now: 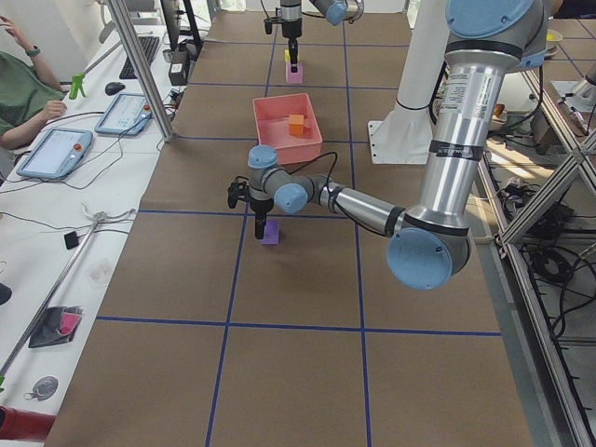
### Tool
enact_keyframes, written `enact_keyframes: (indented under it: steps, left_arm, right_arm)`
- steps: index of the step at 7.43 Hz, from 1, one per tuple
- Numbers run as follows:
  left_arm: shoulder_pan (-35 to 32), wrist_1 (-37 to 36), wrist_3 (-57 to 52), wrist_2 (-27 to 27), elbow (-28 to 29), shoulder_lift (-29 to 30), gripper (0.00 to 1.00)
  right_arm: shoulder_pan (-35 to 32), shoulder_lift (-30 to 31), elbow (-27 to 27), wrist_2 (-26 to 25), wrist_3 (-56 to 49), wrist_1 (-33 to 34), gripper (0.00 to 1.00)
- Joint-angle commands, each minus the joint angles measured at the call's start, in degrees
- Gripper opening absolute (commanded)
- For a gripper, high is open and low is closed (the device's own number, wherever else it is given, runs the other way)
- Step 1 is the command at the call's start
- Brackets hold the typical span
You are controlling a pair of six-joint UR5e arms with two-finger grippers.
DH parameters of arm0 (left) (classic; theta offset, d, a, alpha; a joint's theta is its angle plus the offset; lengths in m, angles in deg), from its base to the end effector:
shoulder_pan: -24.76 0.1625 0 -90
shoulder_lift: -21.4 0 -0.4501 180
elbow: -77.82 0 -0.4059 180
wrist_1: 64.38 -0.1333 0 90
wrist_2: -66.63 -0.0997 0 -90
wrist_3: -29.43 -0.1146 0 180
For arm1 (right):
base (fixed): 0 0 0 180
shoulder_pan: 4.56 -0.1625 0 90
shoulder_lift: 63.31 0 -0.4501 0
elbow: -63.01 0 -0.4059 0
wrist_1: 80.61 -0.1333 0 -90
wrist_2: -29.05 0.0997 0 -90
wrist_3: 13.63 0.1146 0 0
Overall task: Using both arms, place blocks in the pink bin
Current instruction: 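Release the pink cube in the bin while the left gripper grasps the purple cube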
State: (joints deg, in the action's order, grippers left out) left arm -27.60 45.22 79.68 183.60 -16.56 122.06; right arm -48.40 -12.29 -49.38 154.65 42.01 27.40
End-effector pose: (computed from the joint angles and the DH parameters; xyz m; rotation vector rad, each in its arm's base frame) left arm 0.3114 -0.5369 0.5269 0.1105 0.7396 -0.0675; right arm -0.3968 -0.4734 0.1554 0.0029 -0.9386 -0.0819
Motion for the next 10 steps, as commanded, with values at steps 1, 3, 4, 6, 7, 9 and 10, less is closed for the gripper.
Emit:
enact_keyframes:
  steps: [1, 3, 4, 6, 7, 9, 10]
  left_arm:
    - [0.06, 0.0, 1.51, 0.01, -0.19, 0.06, 1.0]
    - [0.76, 0.0, 1.6, 0.01, 0.33, -0.03, 1.0]
    - [1.63, 0.0, 1.52, 0.01, 0.86, -0.03, 1.0]
    - [1.64, 0.09, 1.43, 0.01, 0.95, 0.06, 0.93]
    - [1.64, 0.09, 1.34, 0.01, 0.86, -0.03, 0.63]
    - [1.64, 0.0, 1.08, 0.01, 0.77, -0.03, 0.03]
    - [1.64, -0.26, 0.82, 0.18, 0.6, -0.03, 0.0]
  right_arm:
    - [-0.01, 0.14, -0.11, 0.0, 0.0, 0.01, 0.0]
    - [-0.01, 0.22, -0.11, 0.0, 0.0, -0.08, 0.0]
    - [0.08, 0.14, 0.07, -0.09, 0.0, -0.08, 0.0]
    - [1.74, -0.56, 0.68, -1.93, 0.0, -0.08, 0.0]
    - [2.18, -0.65, 1.21, -2.11, 0.0, -0.16, 0.0]
    - [2.8, -2.57, 3.92, -2.11, 0.09, -0.86, 0.0]
    - [2.8, -2.67, 5.5, -2.02, 1.22, -4.09, 0.48]
